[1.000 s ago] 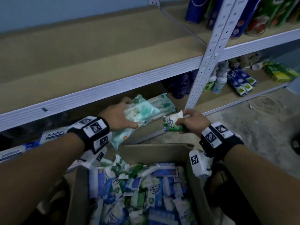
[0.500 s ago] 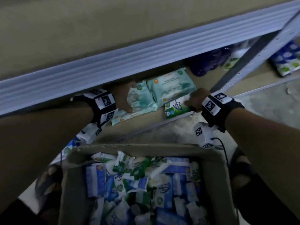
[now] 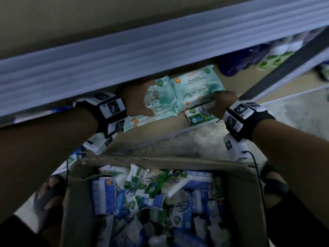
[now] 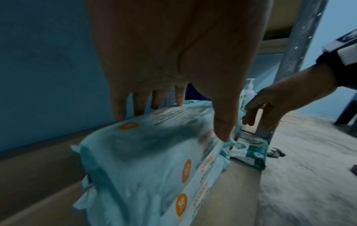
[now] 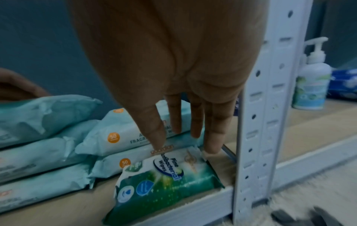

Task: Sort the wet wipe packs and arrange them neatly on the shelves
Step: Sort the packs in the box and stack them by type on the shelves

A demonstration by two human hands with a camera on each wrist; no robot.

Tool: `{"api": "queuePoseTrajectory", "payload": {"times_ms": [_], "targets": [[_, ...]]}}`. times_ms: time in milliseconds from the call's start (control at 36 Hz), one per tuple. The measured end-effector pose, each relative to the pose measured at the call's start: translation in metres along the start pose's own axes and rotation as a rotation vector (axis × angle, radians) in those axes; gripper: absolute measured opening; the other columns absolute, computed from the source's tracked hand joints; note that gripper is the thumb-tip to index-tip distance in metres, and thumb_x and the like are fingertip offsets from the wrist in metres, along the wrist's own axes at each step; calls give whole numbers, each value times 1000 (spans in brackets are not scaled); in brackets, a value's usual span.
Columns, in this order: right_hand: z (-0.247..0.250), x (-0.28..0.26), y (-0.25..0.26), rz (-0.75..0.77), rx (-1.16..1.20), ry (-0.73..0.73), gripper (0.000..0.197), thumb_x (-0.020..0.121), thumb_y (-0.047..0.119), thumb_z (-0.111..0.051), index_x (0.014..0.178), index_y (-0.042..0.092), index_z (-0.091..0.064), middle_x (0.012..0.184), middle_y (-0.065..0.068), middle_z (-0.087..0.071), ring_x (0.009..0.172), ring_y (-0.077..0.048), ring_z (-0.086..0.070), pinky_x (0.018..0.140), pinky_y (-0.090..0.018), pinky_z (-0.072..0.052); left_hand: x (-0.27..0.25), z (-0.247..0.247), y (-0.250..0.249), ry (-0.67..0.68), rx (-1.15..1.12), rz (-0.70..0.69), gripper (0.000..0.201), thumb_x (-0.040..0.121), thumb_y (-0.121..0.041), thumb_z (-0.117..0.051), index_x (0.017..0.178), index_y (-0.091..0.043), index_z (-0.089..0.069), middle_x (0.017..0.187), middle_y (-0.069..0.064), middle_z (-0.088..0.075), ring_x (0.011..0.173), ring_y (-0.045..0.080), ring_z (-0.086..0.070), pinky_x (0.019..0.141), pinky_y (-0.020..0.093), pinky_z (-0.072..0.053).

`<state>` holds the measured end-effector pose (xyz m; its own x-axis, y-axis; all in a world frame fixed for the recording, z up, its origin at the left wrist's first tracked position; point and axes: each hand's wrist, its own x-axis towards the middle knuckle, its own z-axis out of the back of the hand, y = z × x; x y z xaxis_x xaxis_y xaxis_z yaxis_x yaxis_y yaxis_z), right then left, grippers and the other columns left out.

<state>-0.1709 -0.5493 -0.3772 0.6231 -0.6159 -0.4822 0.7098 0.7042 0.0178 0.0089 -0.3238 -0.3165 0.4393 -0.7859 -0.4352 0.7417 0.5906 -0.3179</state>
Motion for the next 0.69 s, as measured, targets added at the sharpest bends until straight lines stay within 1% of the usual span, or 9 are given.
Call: {"api": "queuePoseTrajectory", "payload": {"times_ms": [83,139,250,278,333,361,528,583,694], "targets": [[7,-11,8,114,-108,70,37,94,30,-61,127,14,-63,135,-7,-59,121,-30,-55,99,-31,-45,-8,-1,-1,62,57,-2,107,79,-53,-74,158,-23,-7,163,6,-14,148,24,-22,115,32,-27],[6,-17,11,205,-117,147,38,98,30,-57,134,20,-60,146,-1,-49,133,-25,-46,109,-30,-34,-14,-1,-4,114,96,-4,103,85,-56,-66,157,-27,2,165,5,2,151,24,-6,120,35,-18],[-1,-20,20,277,-128,182,47,94,31,-61,138,16,-54,148,-9,-46,137,-30,-41,114,-41,-32,-18,-4,-7,260,159,6,95,90,-61,-53,154,-33,12,163,-3,18,151,22,12,123,44,-9],[0,-21,23,289,-124,189,50,94,31,-62,140,15,-52,150,-10,-43,139,-29,-38,115,-38,-29,-18,-5,-8,290,183,9,96,90,-63,-51,154,-33,14,162,-3,20,150,22,14,122,45,-9],[-1,-23,26,251,-108,296,47,98,29,-59,141,14,-51,152,-7,-41,140,-24,-37,109,-25,-27,-19,-7,-10,335,236,15,98,90,-64,-50,153,-31,17,161,-2,23,150,24,16,122,46,-10],[-2,-23,27,222,-81,341,45,99,29,-57,141,13,-52,151,-6,-42,138,-23,-39,105,-22,-29,-19,-9,-11,353,267,16,99,90,-63,-50,153,-29,18,161,-2,25,149,26,18,122,46,-11],[-11,-25,32,233,-180,373,43,99,26,-54,137,5,-55,140,-15,-54,126,-30,-52,101,-36,-42,-21,-17,-16,390,327,38,104,88,-67,-50,151,-30,23,158,-1,31,147,29,23,119,54,-15],[-10,-26,33,256,-198,346,42,99,27,-53,136,8,-56,140,-14,-54,122,-30,-55,99,-34,-44,-21,-20,-18,391,322,45,109,85,-70,-53,151,-31,24,157,-2,33,147,30,25,117,58,-15],[-12,-23,28,209,-214,312,38,103,23,-45,136,6,-54,141,-13,-52,124,-28,-52,93,-29,-40,-21,-25,-19,378,318,56,114,81,-71,-56,151,-31,24,157,-2,34,146,30,26,115,64,-12]]}}
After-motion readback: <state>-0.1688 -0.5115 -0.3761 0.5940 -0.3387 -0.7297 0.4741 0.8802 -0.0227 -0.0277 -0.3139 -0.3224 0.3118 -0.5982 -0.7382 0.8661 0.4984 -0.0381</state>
